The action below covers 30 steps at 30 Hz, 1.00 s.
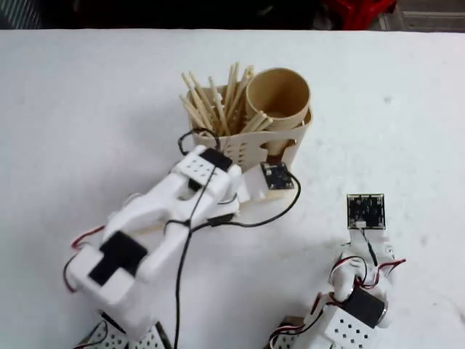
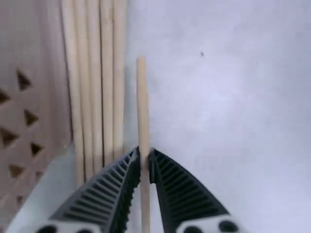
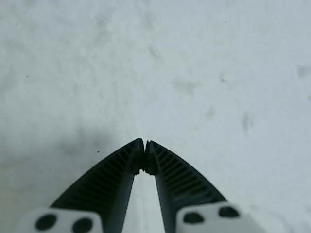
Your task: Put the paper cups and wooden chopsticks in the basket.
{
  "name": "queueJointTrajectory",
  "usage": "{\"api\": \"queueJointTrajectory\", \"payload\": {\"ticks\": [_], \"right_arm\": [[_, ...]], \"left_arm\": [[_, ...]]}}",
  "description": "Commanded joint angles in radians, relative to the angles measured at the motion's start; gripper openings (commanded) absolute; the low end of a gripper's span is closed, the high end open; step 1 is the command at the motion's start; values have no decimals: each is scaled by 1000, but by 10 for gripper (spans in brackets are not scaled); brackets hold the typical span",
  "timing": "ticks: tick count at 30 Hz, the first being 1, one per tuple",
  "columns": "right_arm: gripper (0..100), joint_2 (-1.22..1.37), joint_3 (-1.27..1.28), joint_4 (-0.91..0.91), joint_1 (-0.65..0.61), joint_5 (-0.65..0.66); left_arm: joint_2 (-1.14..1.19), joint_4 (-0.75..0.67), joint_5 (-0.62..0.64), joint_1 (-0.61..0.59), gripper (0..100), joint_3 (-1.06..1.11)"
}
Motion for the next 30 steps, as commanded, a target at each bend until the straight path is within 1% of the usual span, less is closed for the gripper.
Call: {"api": "queueJointTrajectory", "payload": {"ticks": [1,3,6,10,13,16,20,23,26,30], "right_arm": [[18,-13,5,7,-12,-3],[18,-13,5,7,-12,-3],[18,-13,5,7,-12,-3],[18,-13,5,7,-12,-3],[18,-13,5,7,-12,-3],[18,-13,5,7,-12,-3],[18,-13,5,7,-12,-3],[18,-13,5,7,-12,-3],[18,-13,5,7,-12,-3],[18,-13,5,7,-12,-3]], "left_arm": [[-269,14,-2,25,22,55],[-392,14,3,42,22,87],[-585,14,95,68,22,94],[-802,12,242,73,23,-11],[-901,-18,324,73,23,-120],[-947,-126,388,71,23,-224],[-947,-284,454,70,24,-356],[-946,-436,471,73,27,-347],[-906,-578,466,67,27,-281],[-808,-678,471,33,27,-241]]}}
